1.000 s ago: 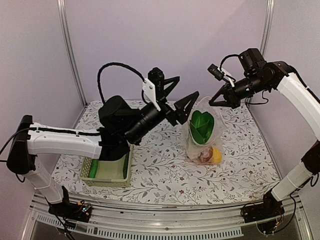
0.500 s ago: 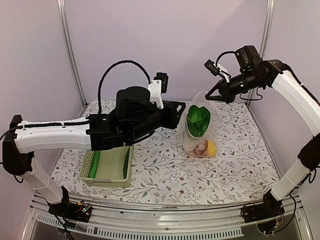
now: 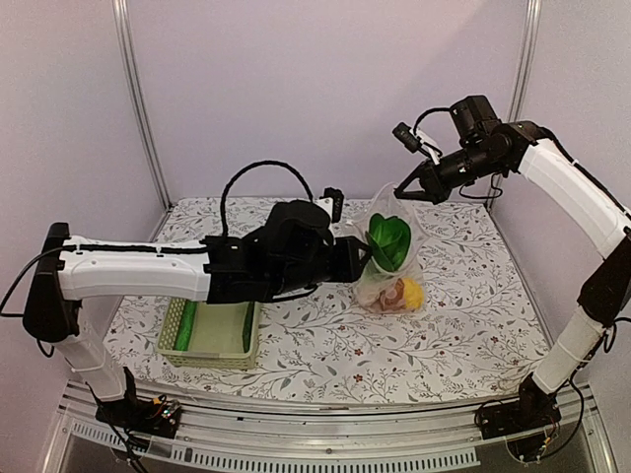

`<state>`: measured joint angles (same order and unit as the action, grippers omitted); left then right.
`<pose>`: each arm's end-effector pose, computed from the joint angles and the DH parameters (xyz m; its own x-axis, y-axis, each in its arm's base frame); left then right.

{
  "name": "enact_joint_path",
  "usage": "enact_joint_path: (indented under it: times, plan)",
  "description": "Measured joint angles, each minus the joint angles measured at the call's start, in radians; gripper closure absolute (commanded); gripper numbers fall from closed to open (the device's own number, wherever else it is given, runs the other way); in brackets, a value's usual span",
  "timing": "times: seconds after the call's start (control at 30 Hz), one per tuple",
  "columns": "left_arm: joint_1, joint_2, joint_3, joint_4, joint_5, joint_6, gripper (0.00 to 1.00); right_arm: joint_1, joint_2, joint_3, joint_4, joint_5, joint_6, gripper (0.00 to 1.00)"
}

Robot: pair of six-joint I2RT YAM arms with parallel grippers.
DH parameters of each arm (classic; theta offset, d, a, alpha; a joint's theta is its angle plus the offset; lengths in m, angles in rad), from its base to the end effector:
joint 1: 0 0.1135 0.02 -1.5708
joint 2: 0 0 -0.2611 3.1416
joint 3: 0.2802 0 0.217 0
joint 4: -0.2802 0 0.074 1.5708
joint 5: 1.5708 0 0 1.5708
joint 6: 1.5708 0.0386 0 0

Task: Place the food in the zip-top bag and seal the zipper
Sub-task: Adjust the zipper food storage bag at the center of the board.

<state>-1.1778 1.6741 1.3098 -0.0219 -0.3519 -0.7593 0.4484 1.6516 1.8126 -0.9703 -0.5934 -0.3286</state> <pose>0.1522 -0.3323 0.3135 -0.6174 -0.1981 -0.7613 0.4410 0.7142 -0.5435 0.2704 0.1540 0.3897 -0.3892 -0.4841 -0.7837 -0.8798 0.4475 0.1604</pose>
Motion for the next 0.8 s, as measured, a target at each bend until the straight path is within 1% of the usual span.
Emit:
enact_joint_path:
  times: [0.07, 0.2, 0.47, 0.67, 0.7, 0.8]
  plan:
    - [0.001, 0.004, 0.002, -0.014, 0.022, -0.019, 0.68, 0.0, 0.002, 0.0, 0.002, -0.001, 0.002, 1.0]
    - [0.003, 0.016, 0.023, -0.052, 0.039, -0.056, 0.68, 0.006, 0.01, 0.01, 0.002, 0.0, 0.004, 1.0]
    - [0.05, 0.073, 0.088, -0.103, 0.095, -0.129, 0.66, 0.066, 0.01, 0.016, 0.003, 0.039, 0.005, 1.0]
    - [0.072, 0.115, 0.143, -0.169, 0.119, -0.171, 0.71, 0.105, 0.005, 0.001, 0.012, 0.062, 0.005, 1.0]
    - [0.078, 0.12, 0.15, -0.186, 0.125, -0.18, 0.75, 0.107, 0.002, -0.006, 0.015, 0.064, 0.006, 1.0]
    - [0.097, 0.133, 0.158, -0.213, 0.134, -0.209, 0.95, 0.107, -0.011, -0.027, 0.029, 0.079, 0.011, 1.0]
